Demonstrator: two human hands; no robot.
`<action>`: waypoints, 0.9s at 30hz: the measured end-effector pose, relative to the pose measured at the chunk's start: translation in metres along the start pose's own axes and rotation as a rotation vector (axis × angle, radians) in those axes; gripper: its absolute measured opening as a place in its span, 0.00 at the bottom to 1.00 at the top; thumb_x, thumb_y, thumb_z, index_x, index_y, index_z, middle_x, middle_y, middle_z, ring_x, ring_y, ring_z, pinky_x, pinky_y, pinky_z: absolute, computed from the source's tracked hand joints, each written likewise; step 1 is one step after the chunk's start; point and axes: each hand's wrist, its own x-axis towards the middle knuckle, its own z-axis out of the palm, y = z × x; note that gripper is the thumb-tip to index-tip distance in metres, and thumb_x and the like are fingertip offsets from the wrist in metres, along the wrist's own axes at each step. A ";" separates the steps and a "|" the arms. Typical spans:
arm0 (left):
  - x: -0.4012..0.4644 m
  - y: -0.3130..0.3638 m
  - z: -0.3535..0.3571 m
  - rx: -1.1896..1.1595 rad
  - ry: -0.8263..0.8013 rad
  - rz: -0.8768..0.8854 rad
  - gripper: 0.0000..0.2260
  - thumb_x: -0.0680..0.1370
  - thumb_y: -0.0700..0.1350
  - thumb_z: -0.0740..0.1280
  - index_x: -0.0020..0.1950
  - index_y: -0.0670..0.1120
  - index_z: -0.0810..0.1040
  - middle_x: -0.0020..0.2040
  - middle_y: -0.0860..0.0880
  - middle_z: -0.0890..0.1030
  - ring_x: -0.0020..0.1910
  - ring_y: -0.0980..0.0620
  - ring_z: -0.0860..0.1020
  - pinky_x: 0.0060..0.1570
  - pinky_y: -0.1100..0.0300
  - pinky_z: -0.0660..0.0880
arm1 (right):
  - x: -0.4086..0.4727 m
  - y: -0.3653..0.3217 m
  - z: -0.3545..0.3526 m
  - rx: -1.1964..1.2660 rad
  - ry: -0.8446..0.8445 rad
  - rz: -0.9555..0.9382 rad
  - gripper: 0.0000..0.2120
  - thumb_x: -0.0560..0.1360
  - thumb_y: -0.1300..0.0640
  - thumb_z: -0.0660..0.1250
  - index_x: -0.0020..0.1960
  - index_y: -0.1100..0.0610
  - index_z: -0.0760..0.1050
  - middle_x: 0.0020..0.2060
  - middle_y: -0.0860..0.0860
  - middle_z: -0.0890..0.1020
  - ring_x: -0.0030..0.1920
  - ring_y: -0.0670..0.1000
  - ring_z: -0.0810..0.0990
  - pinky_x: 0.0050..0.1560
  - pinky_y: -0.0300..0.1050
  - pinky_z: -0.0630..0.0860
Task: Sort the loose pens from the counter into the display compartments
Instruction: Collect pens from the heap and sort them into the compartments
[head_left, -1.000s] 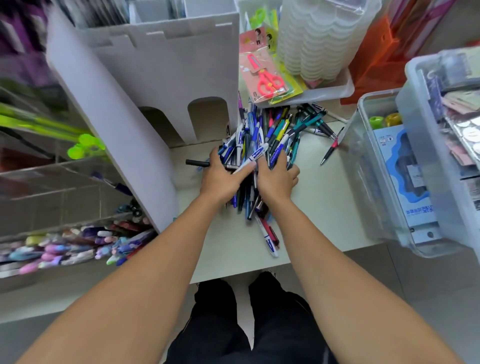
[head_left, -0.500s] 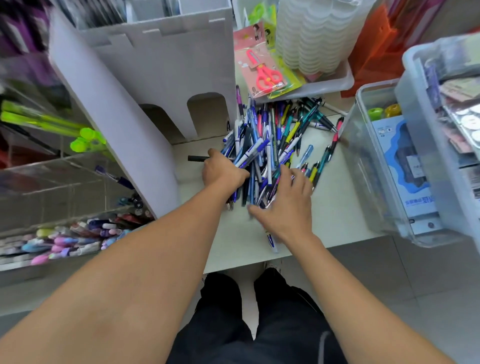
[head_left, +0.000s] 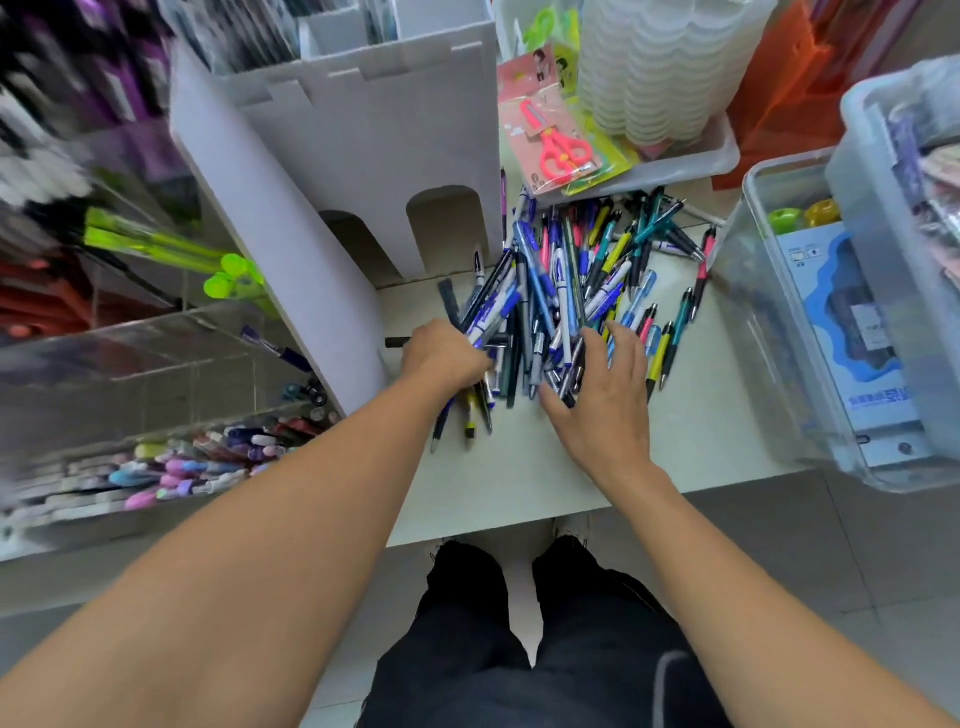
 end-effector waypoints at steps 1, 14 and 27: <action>-0.002 -0.002 0.000 0.074 0.016 0.041 0.14 0.74 0.52 0.74 0.49 0.45 0.75 0.47 0.46 0.77 0.45 0.45 0.76 0.40 0.57 0.71 | -0.001 -0.006 -0.002 0.017 0.045 -0.037 0.31 0.75 0.49 0.72 0.73 0.58 0.67 0.75 0.59 0.63 0.77 0.61 0.57 0.78 0.57 0.58; -0.015 0.022 -0.015 0.788 0.006 0.198 0.25 0.84 0.63 0.51 0.58 0.46 0.77 0.51 0.46 0.75 0.51 0.47 0.77 0.47 0.55 0.77 | -0.005 -0.052 0.025 -0.141 -0.336 0.009 0.25 0.70 0.32 0.71 0.40 0.55 0.74 0.37 0.51 0.79 0.38 0.56 0.78 0.37 0.47 0.74; -0.006 -0.006 0.017 0.161 0.082 -0.053 0.24 0.78 0.63 0.65 0.63 0.45 0.76 0.60 0.45 0.78 0.58 0.43 0.76 0.51 0.50 0.67 | -0.002 -0.020 0.003 0.053 -0.236 0.061 0.16 0.76 0.43 0.71 0.37 0.53 0.76 0.32 0.48 0.79 0.37 0.52 0.79 0.39 0.46 0.77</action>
